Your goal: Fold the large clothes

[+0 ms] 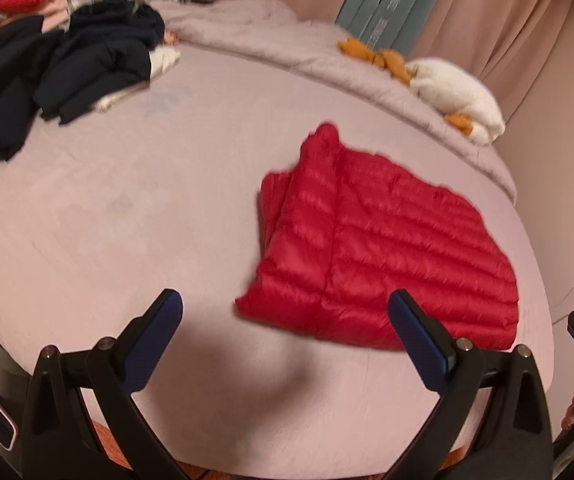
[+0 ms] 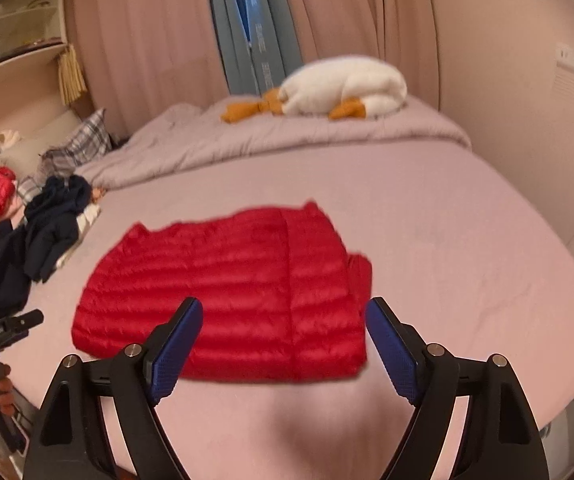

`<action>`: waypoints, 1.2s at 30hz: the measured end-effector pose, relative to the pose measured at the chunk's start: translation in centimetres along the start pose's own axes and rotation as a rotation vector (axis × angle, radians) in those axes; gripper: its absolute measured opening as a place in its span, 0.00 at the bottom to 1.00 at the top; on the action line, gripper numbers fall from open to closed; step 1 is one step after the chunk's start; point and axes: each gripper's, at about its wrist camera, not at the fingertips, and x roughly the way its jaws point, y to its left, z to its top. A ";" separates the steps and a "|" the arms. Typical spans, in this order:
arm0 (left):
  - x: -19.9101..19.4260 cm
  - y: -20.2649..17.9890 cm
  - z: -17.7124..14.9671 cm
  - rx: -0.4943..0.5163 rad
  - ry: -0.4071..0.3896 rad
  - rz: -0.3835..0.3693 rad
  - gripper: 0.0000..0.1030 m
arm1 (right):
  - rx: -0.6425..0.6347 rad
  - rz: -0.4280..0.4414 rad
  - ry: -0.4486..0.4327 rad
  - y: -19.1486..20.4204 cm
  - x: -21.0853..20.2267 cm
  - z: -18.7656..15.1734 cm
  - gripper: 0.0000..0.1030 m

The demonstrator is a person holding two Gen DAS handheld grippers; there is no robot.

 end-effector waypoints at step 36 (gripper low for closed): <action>14.2 1.0 3.2 -0.217 0.299 -0.389 0.80 | 0.386 0.325 0.334 -8.0 14.9 -2.9 0.94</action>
